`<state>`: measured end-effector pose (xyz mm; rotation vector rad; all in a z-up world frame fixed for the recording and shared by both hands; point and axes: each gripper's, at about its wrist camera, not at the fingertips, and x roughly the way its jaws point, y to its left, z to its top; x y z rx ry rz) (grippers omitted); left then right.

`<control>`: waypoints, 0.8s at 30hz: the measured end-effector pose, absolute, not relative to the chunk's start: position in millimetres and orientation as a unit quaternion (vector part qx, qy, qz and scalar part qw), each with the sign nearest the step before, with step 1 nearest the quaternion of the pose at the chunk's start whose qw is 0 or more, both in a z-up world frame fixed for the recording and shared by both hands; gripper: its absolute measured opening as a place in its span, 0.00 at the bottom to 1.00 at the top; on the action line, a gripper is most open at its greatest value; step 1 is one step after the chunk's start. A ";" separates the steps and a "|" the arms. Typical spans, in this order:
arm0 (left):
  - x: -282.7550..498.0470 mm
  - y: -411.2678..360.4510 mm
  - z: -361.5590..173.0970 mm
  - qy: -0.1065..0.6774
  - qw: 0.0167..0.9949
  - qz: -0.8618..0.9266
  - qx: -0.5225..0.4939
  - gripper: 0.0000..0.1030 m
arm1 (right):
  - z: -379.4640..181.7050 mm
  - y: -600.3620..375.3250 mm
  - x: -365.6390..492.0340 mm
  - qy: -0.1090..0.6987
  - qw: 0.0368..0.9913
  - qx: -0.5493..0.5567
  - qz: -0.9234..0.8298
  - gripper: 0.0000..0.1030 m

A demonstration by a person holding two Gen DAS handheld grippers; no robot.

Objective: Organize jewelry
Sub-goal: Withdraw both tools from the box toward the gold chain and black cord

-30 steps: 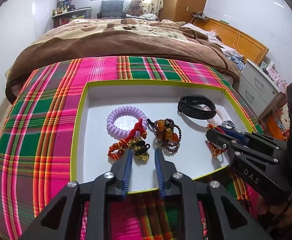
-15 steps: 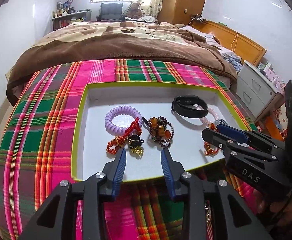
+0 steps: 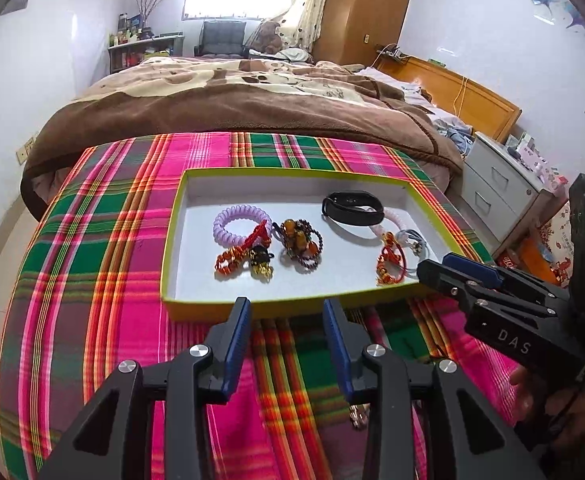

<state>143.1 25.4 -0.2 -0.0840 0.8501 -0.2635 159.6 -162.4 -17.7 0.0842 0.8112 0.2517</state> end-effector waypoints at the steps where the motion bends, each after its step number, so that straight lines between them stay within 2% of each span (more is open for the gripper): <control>1: 139.4 25.4 0.5 0.409 0.902 -0.128 -0.040 0.36 | -16.8 -164.0 155.9 0.392 0.911 0.041 0.121 0.40; 14: 99.4 33.5 -4.4 0.405 0.904 -0.124 -0.052 0.36 | -29.1 -187.6 113.8 0.405 0.908 0.036 0.106 0.40; 24: 84.0 37.2 -8.1 0.406 0.905 -0.119 -0.052 0.36 | -43.3 -160.4 88.4 0.420 0.891 0.022 0.171 0.40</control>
